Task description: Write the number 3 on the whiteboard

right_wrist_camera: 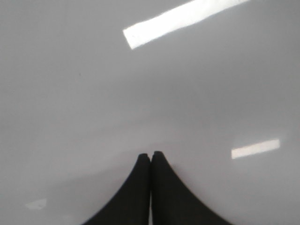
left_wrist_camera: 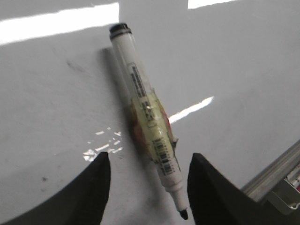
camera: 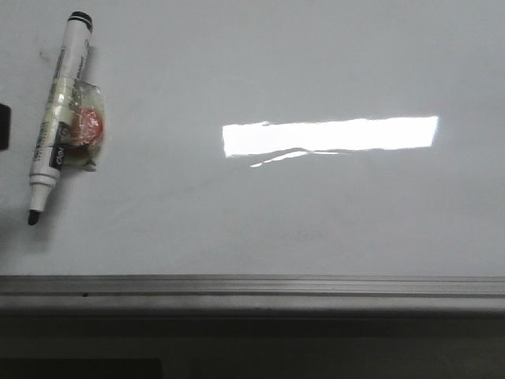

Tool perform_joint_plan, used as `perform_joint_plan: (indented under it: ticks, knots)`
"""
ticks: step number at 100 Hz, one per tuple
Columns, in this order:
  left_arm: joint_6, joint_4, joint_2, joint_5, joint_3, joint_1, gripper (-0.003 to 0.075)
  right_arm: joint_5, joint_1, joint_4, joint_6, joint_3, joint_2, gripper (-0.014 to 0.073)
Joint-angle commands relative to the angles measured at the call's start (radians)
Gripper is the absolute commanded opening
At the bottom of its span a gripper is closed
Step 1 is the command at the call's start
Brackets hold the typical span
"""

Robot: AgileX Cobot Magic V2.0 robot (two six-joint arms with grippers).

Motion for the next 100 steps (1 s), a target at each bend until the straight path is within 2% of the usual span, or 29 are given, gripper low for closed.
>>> perform_joint_plan:
  ticks: [1,18,40,43,49,57,78,91,100]
  knots:
    - [-0.001,-0.058,0.045,-0.116,-0.036,-0.039,0.0349,-0.077,0.000,0.003,-0.005,-0.037,0.019,-0.0054]
    - [-0.009,-0.090,0.123,-0.180,-0.036,-0.074,0.0349,-0.077,0.000,0.003,-0.005,-0.037,0.019,-0.0054]
    - [-0.009,-0.147,0.222,-0.231,-0.036,-0.070,0.0336,-0.077,0.000,0.003,-0.005,-0.037,0.019,-0.0054]
    - [-0.009,-0.154,0.233,-0.240,-0.036,-0.070,0.0312,-0.077,0.000,0.003,-0.005,-0.037,0.019,-0.0054]
    - [-0.009,-0.163,0.254,-0.250,-0.036,-0.070,0.0202,-0.061,0.000,0.003,-0.005,-0.044,0.019,-0.0054]
    - [-0.009,-0.163,0.271,-0.250,-0.036,-0.070,-0.0022,0.000,0.000,0.003,-0.007,-0.072,0.019,-0.0054]
    - [-0.009,-0.149,0.271,-0.252,-0.036,-0.070,-0.0020,0.121,0.021,0.003,-0.089,-0.167,0.036,-0.0054]
    - [-0.009,0.034,0.258,-0.253,-0.036,-0.072,-0.0020,0.130,0.147,0.005,-0.101,-0.210,0.074,-0.0054]
    - [-0.009,0.101,0.233,-0.253,-0.036,-0.072,-0.0020,0.116,0.271,0.005,-0.101,-0.236,0.126,-0.0054]
